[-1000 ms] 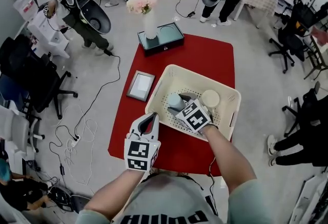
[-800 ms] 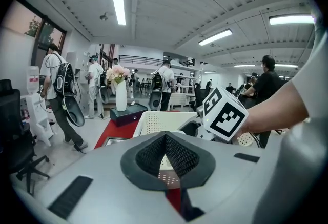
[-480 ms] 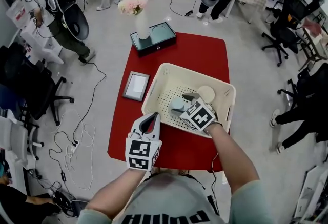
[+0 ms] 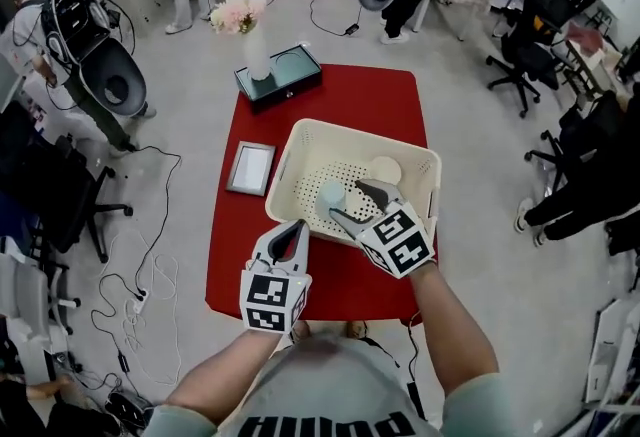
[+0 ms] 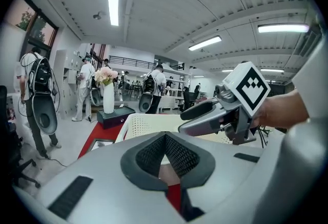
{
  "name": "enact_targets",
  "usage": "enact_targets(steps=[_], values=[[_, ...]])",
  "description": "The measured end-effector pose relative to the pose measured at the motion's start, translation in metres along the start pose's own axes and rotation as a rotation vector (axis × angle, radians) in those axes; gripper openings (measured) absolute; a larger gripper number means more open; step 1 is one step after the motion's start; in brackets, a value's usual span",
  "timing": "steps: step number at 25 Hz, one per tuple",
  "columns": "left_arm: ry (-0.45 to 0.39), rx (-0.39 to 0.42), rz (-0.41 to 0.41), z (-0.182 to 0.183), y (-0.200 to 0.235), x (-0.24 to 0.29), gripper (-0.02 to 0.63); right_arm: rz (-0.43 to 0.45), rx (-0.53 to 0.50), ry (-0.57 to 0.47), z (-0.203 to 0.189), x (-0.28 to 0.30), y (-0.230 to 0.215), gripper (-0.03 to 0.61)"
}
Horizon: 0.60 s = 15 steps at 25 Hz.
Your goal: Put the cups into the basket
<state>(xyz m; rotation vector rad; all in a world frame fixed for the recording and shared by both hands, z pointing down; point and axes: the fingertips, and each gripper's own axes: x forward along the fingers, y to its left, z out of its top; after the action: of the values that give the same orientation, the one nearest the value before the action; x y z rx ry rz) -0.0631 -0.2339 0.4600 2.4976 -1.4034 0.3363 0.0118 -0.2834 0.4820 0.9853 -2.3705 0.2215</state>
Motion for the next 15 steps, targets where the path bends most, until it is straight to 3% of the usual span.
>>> enact_targets(steps=[3, 9, 15], values=[[-0.018, 0.019, -0.031, -0.001, -0.009, -0.010, 0.006, -0.064, 0.048, -0.054, 0.001, -0.028, 0.019, 0.256], [-0.036, 0.051, -0.081, -0.012, -0.023, -0.042, 0.006, -0.219, 0.202, -0.130, -0.023, -0.083, 0.060, 0.064], [-0.029, 0.055, -0.137, -0.031, -0.036, -0.074, 0.006, -0.369, 0.353, -0.118, -0.069, -0.119, 0.099, 0.024]])
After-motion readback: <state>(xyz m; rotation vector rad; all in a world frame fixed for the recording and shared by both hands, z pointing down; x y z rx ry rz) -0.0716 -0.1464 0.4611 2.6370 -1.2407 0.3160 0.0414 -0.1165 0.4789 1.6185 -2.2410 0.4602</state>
